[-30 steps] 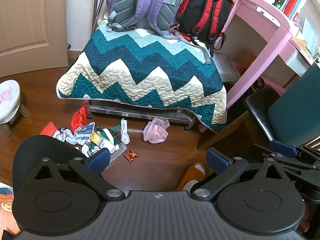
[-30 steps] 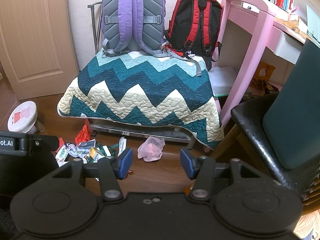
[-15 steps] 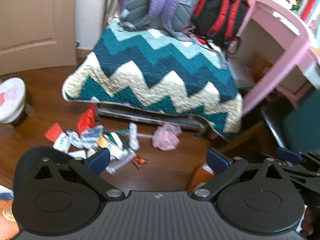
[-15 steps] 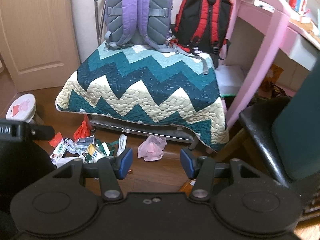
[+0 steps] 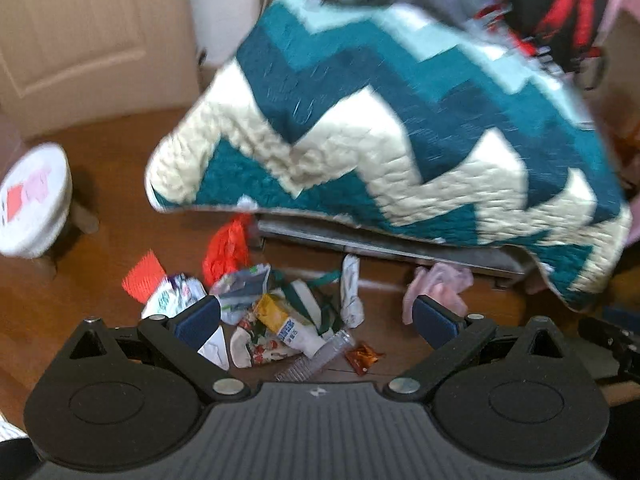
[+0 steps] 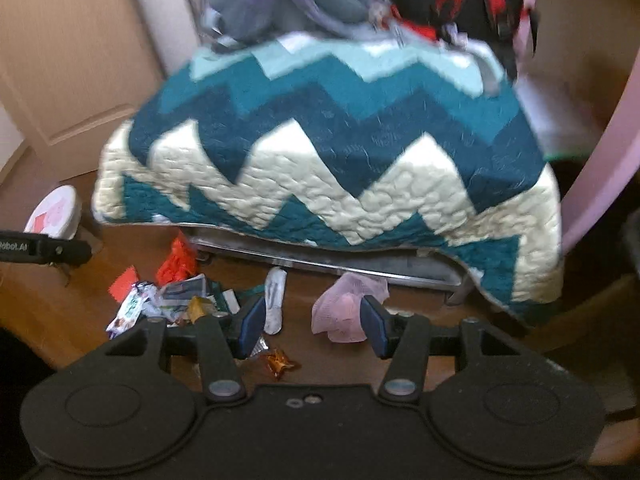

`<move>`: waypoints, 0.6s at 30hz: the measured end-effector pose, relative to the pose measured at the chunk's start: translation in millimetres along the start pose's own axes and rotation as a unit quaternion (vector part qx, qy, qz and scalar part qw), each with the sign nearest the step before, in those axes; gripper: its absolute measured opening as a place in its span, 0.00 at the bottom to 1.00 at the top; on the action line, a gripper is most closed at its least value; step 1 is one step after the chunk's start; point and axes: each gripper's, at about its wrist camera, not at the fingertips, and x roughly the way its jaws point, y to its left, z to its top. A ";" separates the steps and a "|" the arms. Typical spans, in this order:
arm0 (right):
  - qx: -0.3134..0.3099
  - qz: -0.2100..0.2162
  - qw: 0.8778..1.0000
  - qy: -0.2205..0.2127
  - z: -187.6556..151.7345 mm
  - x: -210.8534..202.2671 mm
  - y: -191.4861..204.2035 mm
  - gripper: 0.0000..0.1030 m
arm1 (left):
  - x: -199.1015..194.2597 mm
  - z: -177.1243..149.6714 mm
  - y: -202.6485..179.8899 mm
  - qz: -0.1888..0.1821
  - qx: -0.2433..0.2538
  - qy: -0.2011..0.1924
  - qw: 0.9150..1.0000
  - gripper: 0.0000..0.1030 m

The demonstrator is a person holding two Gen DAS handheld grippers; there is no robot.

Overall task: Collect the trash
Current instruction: 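Grasp the pink mesh net with the right tool while the left grasps a white bottle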

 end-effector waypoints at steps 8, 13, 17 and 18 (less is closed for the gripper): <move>0.038 0.000 0.998 0.057 6.2 127.3 -18.6 0.51 | 129.3 9.8 -0.3 0.038 -0.053 0.104 0.992 1.00; 0.032 -0.006 0.996 0.089 -0.5 200.4 -23.0 0.51 | 204.1 10.8 15.2 0.060 -0.095 0.162 0.980 1.00; 0.039 -0.009 0.993 0.109 -9.1 242.7 -30.4 0.51 | 252.4 2.4 29.5 0.074 -0.121 0.204 0.969 1.00; 0.042 -0.013 0.992 0.114 -11.4 252.5 -33.4 0.51 | 264.4 -0.6 33.0 0.074 -0.128 0.213 0.966 1.00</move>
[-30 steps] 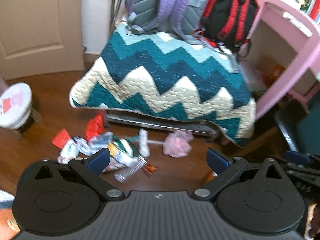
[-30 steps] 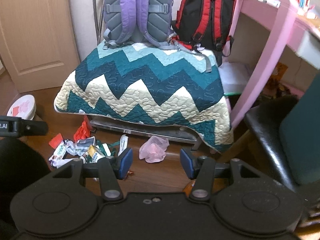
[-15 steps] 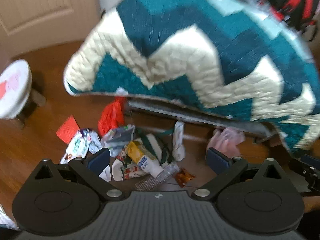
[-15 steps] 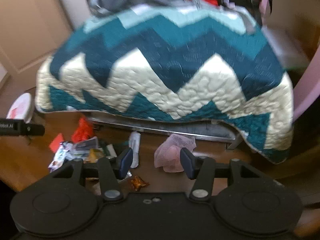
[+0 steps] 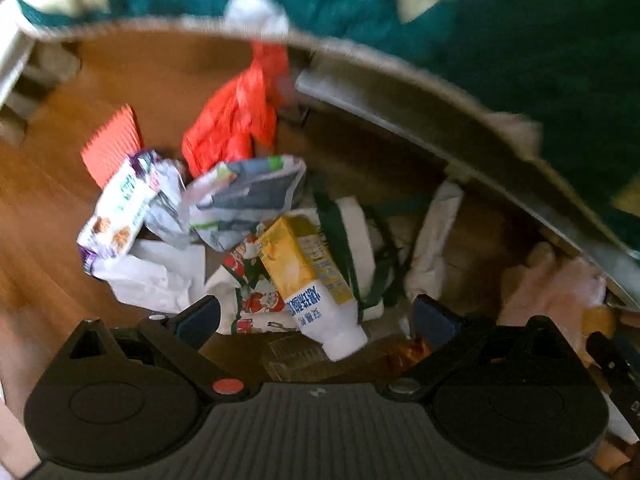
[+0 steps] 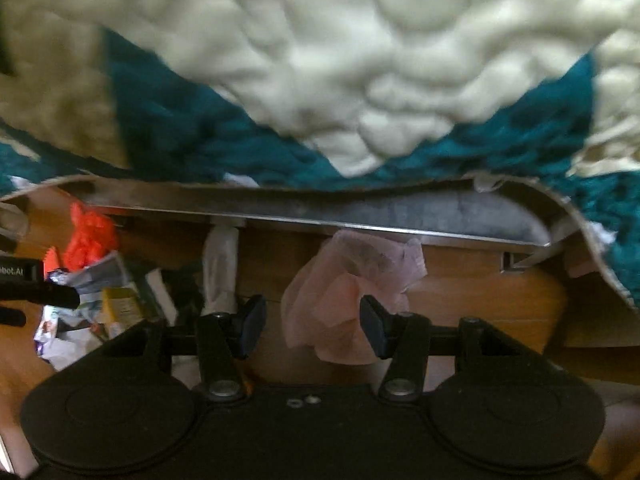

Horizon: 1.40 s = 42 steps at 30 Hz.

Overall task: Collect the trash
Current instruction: 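Grasp the pink mesh net with the right tool while the left grasps a white bottle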

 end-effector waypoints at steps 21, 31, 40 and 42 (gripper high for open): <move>0.028 -0.050 0.998 0.033 14.0 106.5 2.4 0.47 | 119.0 13.5 0.8 0.005 -0.063 0.088 0.994 0.85; 0.026 -0.055 0.997 0.042 10.0 114.0 -2.4 0.03 | 125.6 7.1 -11.9 0.003 -0.060 0.099 0.993 0.64; 0.037 -0.045 0.998 0.015 0.1 65.9 -7.7 0.01 | 93.6 -6.8 -20.7 0.007 -0.047 0.094 0.994 0.57; 0.034 -0.049 0.998 0.010 -2.6 50.6 -7.4 0.01 | 82.4 -14.4 -21.1 0.005 -0.050 0.093 0.994 0.53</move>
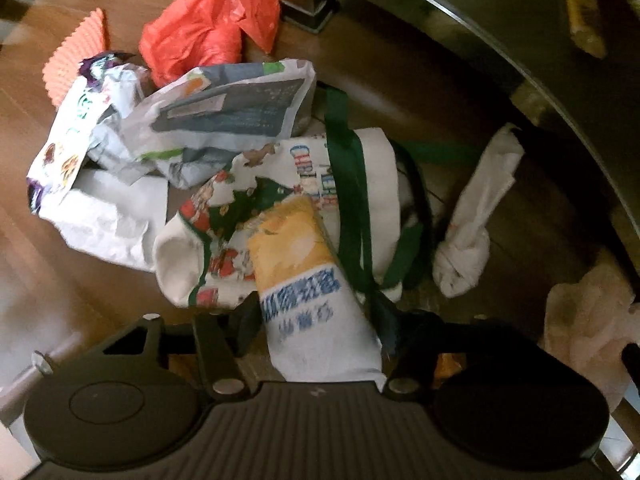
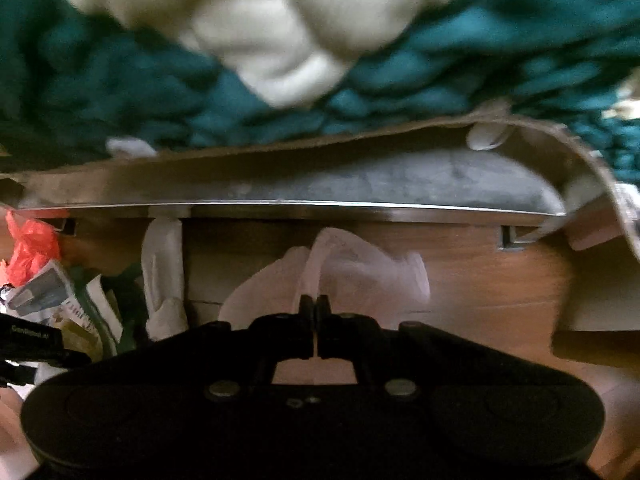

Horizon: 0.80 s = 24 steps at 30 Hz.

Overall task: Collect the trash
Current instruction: 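Grasp the pink mesh net with the right tool while the left grasps a white bottle, then carry the pink net and white bottle with both tools to the teal bin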

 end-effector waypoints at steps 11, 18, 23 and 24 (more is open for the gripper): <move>-0.017 -0.005 0.999 -0.034 -17.7 -99.3 3.8 0.01 | -72.1 -29.9 16.1 -0.029 0.016 -0.029 0.999 0.49; -0.029 0.020 0.996 -0.080 -35.1 -191.6 5.1 0.01 | -148.9 -75.0 13.3 -0.073 0.069 -0.075 0.992 0.49; -0.051 0.040 0.989 -0.135 -48.4 -268.9 5.4 0.01 | -218.4 -117.0 7.2 -0.116 0.133 -0.142 0.974 0.49; -0.056 0.042 0.987 -0.145 -50.1 -283.5 3.8 0.01 | -233.6 -126.0 7.3 -0.126 0.143 -0.156 0.969 0.48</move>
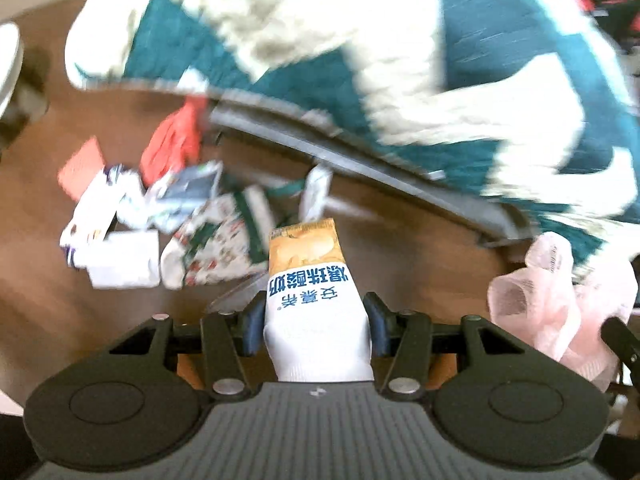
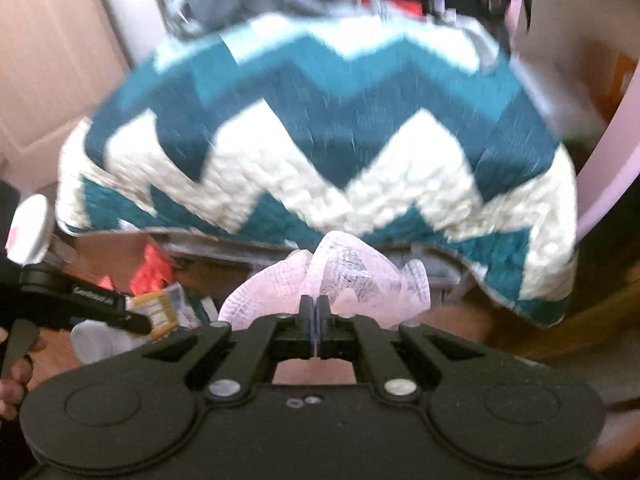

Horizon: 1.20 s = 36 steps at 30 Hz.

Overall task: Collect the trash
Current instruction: 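Carry the pink net and white bottle with both tools to the teal bin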

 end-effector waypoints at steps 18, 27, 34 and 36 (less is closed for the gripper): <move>-0.056 -0.044 0.978 -0.199 20.6 -245.3 -26.6 0.01 | -208.1 -52.3 -126.2 -0.141 0.175 -0.170 0.959 0.46; -0.052 -0.085 0.959 -0.265 35.9 -346.1 -70.5 0.01 | -296.1 -54.0 -215.9 -0.199 0.242 -0.220 0.924 0.46; -0.031 -0.143 0.939 -0.312 51.9 -413.6 -115.4 0.01 | -361.3 -57.5 -311.8 -0.239 0.295 -0.247 0.892 0.46; -0.021 -0.163 0.933 -0.321 54.9 -429.2 -132.3 0.01 | -377.3 -61.6 -338.6 -0.253 0.310 -0.251 0.881 0.46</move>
